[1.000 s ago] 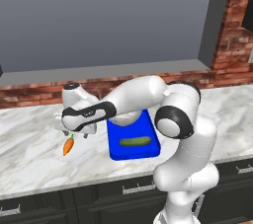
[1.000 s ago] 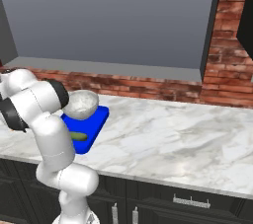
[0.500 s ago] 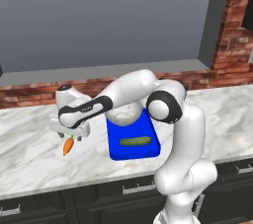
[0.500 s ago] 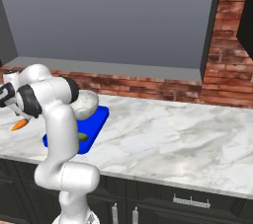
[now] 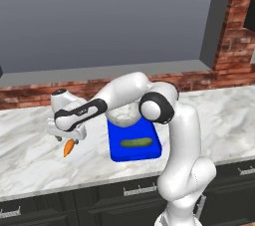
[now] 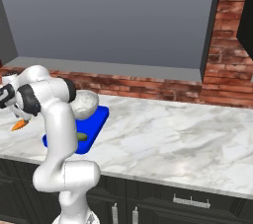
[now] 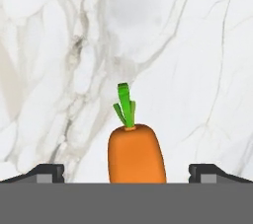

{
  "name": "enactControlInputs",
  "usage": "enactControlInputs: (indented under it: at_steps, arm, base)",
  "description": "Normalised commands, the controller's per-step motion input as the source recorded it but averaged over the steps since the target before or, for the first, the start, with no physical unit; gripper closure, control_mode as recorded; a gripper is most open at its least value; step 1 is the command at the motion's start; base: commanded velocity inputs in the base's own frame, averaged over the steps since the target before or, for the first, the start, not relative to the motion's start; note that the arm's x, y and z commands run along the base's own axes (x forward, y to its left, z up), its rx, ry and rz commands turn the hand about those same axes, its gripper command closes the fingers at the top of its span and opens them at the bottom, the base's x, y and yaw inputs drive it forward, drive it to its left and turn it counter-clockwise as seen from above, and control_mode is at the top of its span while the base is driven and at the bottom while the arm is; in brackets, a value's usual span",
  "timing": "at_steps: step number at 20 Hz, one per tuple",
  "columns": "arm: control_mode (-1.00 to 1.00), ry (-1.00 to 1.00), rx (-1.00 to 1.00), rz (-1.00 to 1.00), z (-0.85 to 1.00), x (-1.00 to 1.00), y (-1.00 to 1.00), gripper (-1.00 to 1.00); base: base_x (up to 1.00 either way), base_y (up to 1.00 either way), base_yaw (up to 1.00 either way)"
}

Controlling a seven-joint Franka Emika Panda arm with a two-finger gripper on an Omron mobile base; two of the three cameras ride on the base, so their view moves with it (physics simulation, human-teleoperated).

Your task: Place the two vegetables and bowl onto the tray for setting up a vegetable dip station.

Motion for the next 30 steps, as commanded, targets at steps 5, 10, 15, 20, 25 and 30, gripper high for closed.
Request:
enactControlInputs:
  at_steps: [5,10,15,20,25,30]
  arm:
    - [-1.0,0.0,0.0,-0.05,-0.13,-0.02,0.0,-1.0]
    - [-1.0,0.0,0.0,-0.06,-0.12,-0.06,0.0,-1.0]
    - [-1.0,0.0,0.0,-0.06,-0.14,-0.06,-0.02,-1.0]
    - [-1.0,0.0,0.0,-0.04,-0.15,-0.01,-0.04,1.0]
    - [-1.0,0.0,0.02,-0.01,-0.05,-0.09,-0.12,1.0]
    - [-1.0,0.0,0.09,0.0,0.12,-0.24,-0.1,1.0]
  base:
    - [0.0,0.0,0.0]
    - [0.0,0.0,0.0]
    - [0.0,0.0,0.0]
    - [0.0,0.0,0.0]
    - [0.0,0.0,0.0]
    - [0.0,0.0,0.0]
